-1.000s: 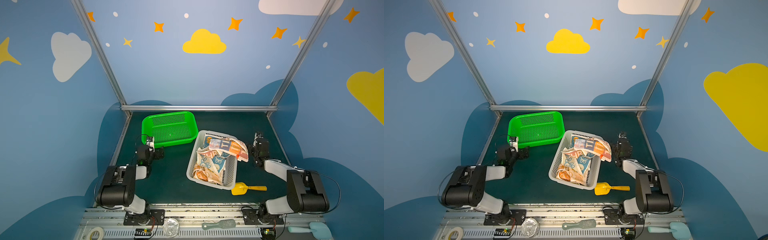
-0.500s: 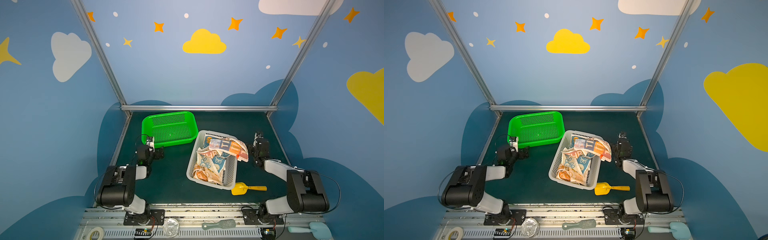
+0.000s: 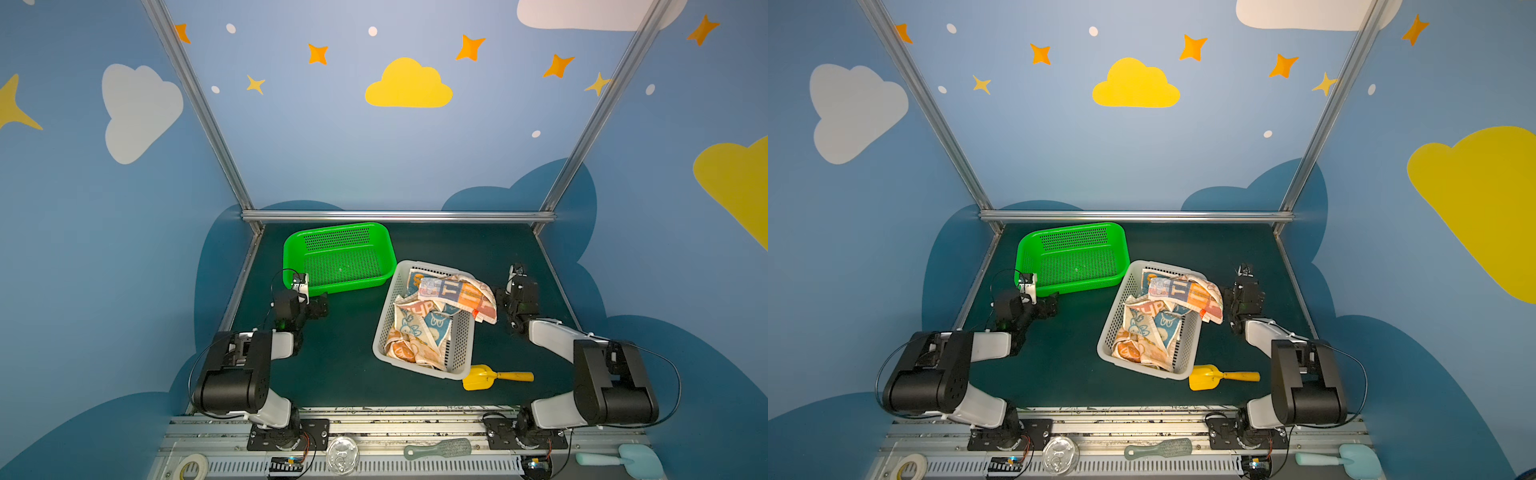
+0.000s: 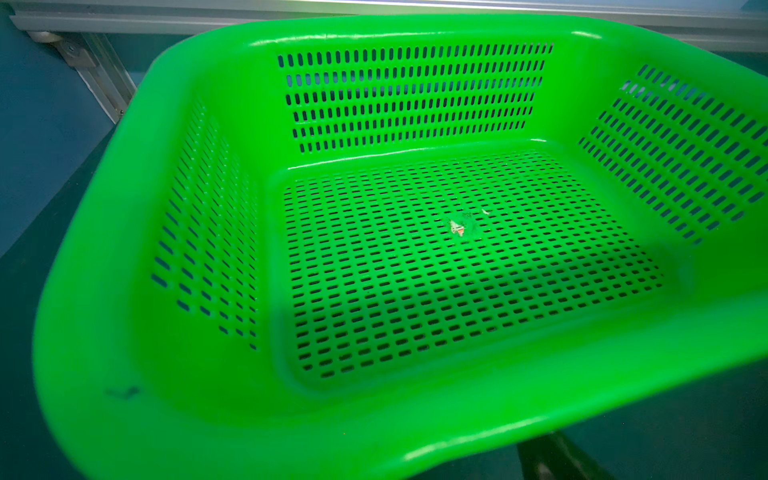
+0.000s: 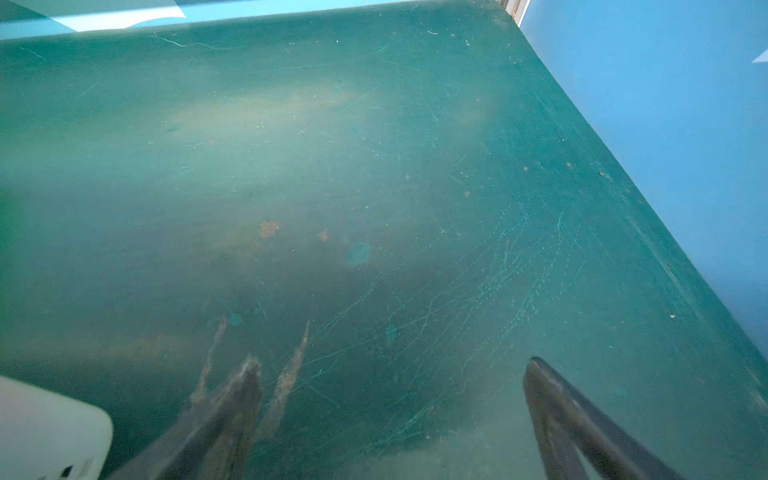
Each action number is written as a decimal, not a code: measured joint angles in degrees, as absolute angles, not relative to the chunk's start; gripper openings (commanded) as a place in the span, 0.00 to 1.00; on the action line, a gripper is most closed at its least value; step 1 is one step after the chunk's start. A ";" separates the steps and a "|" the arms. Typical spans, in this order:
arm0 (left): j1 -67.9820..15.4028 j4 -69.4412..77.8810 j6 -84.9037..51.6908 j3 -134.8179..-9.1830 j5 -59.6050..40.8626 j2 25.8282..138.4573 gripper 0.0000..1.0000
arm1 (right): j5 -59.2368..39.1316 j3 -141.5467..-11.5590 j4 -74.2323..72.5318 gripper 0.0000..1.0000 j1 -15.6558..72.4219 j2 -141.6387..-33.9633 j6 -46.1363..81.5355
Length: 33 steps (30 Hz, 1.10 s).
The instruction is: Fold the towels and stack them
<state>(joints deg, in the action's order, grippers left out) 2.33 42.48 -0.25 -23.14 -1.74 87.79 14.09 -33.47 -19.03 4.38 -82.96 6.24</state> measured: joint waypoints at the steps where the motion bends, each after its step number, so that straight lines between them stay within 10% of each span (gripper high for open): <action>1: 2.26 42.50 -0.25 -23.14 -1.67 87.79 1.00 | 14.09 -33.47 -19.03 0.98 4.38 -82.96 6.24; 24: -3.79 26.94 -5.63 -23.90 18.61 67.70 1.00 | 23.94 -52.16 10.04 0.98 4.95 -81.21 18.17; 33: -13.96 14.66 -7.62 -29.54 24.75 59.92 1.00 | 13.82 -56.29 21.74 0.98 4.62 -75.00 22.57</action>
